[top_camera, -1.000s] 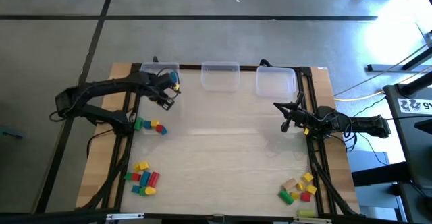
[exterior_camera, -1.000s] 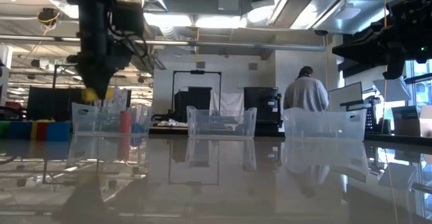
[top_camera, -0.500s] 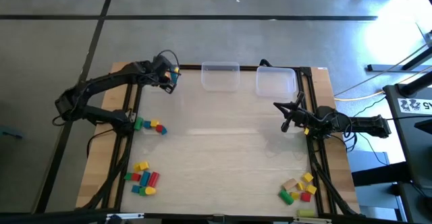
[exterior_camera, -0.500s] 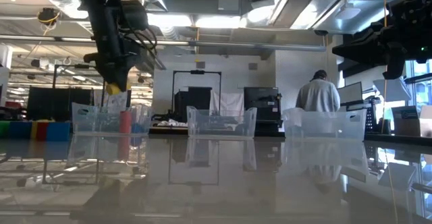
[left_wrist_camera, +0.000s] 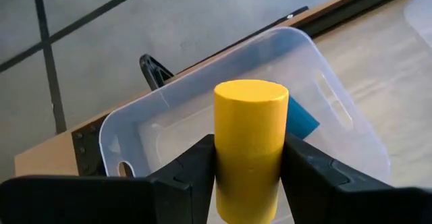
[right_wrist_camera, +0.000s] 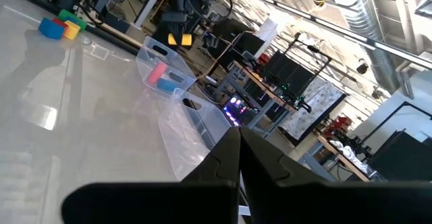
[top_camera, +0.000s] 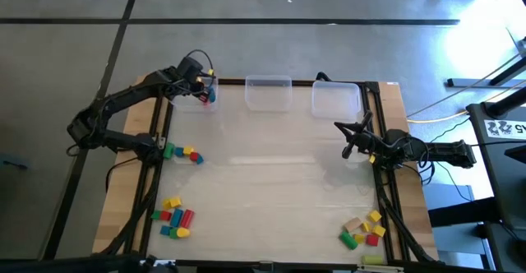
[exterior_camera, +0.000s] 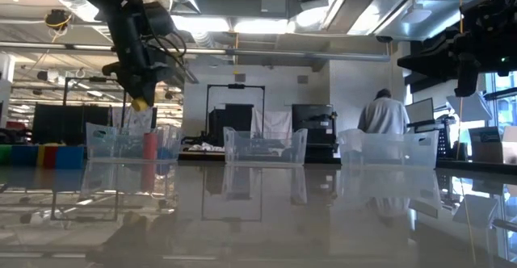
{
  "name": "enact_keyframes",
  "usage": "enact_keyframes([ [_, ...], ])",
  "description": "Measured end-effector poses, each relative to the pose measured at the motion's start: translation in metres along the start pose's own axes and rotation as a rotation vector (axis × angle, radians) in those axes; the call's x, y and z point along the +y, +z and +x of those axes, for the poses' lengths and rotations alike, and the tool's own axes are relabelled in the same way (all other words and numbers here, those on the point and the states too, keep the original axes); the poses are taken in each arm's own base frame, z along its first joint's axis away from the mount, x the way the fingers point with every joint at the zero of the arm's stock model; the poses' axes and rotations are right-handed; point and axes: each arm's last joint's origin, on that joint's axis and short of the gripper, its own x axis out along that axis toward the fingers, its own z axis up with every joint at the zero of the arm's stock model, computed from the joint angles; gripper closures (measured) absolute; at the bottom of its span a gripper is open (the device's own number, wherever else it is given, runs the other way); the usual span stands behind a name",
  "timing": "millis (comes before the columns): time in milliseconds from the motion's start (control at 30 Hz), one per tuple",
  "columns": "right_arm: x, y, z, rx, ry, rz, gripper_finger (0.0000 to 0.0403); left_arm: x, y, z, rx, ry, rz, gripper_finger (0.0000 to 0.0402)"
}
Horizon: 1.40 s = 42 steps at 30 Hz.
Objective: Sort blocks by size
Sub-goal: Put the cylindrical yellow block into the left transparent bin, then put the cylindrical green block into the left transparent bin
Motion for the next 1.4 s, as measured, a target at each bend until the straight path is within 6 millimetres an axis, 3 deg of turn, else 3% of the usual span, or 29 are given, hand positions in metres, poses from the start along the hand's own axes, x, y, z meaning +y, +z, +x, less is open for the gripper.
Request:
enact_keyframes([
  [200,0.0,0.0,0.0,0.001,0.0,-0.001,0.0391,0.001,0.0,0.0,0.006,0.002,-0.002,0.0257],
  [500,0.0,0.0,0.0,0.001,0.001,-0.001,0.0391,0.002,-0.001,0.001,0.02,-0.008,-0.003,0.0197],
  [700,0.0,0.0,0.0,0.001,0.0,-0.001,0.0391,-0.005,-0.006,-0.009,0.061,-0.034,0.055,0.0188],
  [1200,0.0,0.0,0.0,0.001,0.001,-0.001,0.0391,-0.033,-0.049,-0.042,0.412,-0.071,0.134,0.0188],
  [1400,0.0,0.0,0.0,0.001,0.002,-0.002,0.0391,-0.041,-0.062,-0.042,0.468,-0.094,0.13,0.0188],
])
